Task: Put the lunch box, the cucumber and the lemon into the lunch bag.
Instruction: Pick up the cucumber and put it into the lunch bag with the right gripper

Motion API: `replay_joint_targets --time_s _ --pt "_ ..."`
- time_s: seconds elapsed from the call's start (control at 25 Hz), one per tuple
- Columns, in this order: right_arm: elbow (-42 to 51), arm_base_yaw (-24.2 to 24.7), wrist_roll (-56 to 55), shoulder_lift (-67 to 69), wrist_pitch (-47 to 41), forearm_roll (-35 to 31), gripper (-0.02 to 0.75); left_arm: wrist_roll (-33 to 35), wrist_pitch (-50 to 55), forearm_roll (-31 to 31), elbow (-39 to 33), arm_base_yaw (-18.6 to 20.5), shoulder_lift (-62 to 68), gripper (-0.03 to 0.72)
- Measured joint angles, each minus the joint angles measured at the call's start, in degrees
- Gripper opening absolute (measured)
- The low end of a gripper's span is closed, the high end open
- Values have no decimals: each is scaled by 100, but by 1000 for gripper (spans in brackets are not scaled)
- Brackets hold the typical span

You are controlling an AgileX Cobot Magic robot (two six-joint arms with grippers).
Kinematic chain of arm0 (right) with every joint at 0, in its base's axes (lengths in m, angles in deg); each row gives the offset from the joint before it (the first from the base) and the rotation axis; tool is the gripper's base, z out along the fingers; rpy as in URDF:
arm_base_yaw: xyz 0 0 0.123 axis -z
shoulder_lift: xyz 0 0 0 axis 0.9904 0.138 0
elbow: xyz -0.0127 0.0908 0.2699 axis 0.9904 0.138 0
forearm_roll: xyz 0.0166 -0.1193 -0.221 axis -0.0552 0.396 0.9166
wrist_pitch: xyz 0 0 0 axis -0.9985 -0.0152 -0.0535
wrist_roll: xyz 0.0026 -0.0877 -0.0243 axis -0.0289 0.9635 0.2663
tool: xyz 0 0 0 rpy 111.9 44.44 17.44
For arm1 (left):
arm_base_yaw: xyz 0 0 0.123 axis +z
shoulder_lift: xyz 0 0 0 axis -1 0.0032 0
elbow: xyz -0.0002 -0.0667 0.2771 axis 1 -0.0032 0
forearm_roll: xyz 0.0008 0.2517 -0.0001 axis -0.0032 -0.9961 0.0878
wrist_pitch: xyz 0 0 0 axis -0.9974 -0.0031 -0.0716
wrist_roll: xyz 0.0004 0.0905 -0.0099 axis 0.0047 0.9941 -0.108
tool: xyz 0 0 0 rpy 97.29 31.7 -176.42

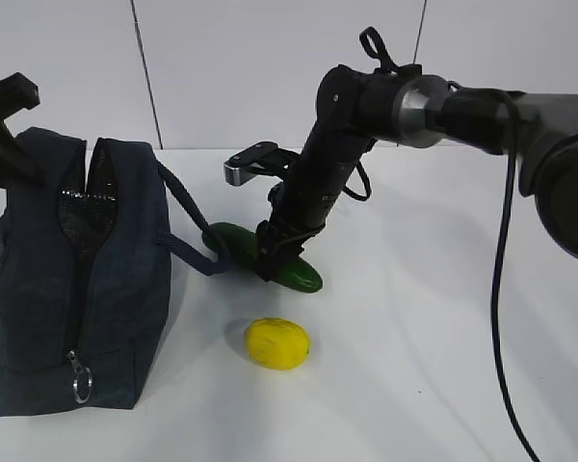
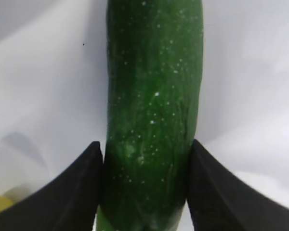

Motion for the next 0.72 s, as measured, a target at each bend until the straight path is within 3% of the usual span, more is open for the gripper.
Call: replay_joint_targets --time_s 0.4,0.72 --pt "-1131 0 0 -31 -556 447 396 0 -4 0 0 0 0 -7" --pt "-1201 224 -458 -654 -615 666 391 0 -13 0 0 0 0 -7"
